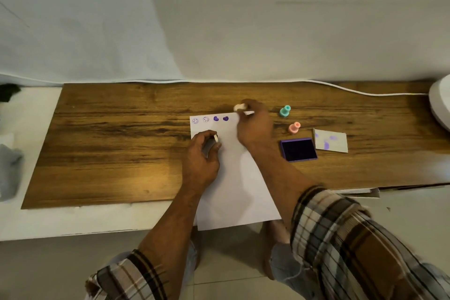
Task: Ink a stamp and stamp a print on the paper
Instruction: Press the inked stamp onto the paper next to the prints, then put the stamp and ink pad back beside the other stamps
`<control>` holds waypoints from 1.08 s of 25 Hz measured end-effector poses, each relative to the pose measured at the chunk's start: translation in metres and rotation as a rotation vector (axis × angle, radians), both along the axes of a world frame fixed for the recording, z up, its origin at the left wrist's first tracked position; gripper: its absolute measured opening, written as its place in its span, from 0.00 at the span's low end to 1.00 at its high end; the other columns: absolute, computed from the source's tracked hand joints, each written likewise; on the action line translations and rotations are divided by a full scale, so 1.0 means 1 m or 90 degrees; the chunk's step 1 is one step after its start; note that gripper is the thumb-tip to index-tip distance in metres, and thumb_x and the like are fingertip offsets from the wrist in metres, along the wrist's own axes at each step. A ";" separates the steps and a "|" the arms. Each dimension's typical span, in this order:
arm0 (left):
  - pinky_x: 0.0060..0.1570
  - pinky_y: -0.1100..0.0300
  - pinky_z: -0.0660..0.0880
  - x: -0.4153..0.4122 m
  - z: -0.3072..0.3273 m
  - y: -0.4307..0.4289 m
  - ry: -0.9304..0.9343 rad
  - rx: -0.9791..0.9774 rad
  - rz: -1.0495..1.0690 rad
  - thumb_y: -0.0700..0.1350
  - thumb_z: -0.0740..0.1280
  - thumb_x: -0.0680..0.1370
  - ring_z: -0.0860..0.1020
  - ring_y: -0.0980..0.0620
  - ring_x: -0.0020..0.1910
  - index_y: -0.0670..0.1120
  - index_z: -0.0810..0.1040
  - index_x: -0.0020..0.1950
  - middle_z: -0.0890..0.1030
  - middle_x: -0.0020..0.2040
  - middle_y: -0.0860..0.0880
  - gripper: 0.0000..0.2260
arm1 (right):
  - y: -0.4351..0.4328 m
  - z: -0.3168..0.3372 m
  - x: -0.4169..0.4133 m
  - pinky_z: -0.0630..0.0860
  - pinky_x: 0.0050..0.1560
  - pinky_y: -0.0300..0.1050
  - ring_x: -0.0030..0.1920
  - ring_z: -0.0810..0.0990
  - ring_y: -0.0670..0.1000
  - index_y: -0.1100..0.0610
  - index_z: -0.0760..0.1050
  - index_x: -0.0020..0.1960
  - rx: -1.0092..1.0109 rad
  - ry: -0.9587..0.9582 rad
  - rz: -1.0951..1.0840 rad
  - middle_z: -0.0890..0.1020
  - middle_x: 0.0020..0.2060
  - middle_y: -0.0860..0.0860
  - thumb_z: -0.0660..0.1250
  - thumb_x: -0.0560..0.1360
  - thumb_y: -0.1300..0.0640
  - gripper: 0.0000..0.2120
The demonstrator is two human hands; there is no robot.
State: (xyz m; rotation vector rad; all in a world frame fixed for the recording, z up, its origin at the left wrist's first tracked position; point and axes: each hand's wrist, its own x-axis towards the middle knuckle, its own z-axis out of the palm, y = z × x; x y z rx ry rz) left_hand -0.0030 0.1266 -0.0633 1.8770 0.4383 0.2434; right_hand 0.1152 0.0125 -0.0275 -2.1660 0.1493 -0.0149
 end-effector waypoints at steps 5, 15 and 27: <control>0.59 0.62 0.78 0.015 0.016 0.000 0.028 -0.066 0.030 0.43 0.75 0.78 0.81 0.57 0.59 0.50 0.81 0.64 0.83 0.63 0.52 0.15 | -0.074 0.047 -0.038 0.84 0.44 0.45 0.48 0.88 0.49 0.48 0.86 0.57 0.532 0.186 -0.267 0.90 0.51 0.49 0.82 0.72 0.54 0.14; 0.46 0.75 0.76 0.002 0.050 -0.048 0.088 -0.184 -0.011 0.46 0.78 0.74 0.83 0.66 0.50 0.59 0.85 0.58 0.83 0.49 0.70 0.14 | -0.104 0.050 -0.093 0.83 0.42 0.39 0.47 0.87 0.43 0.44 0.86 0.56 0.361 0.219 -0.099 0.88 0.46 0.37 0.77 0.76 0.54 0.10; 0.55 0.64 0.77 0.009 0.055 -0.065 0.101 -0.184 -0.033 0.50 0.78 0.73 0.84 0.59 0.52 0.53 0.86 0.62 0.86 0.56 0.61 0.17 | -0.120 0.053 -0.084 0.80 0.42 0.32 0.50 0.85 0.39 0.49 0.85 0.62 0.243 0.157 0.043 0.87 0.55 0.43 0.75 0.78 0.59 0.14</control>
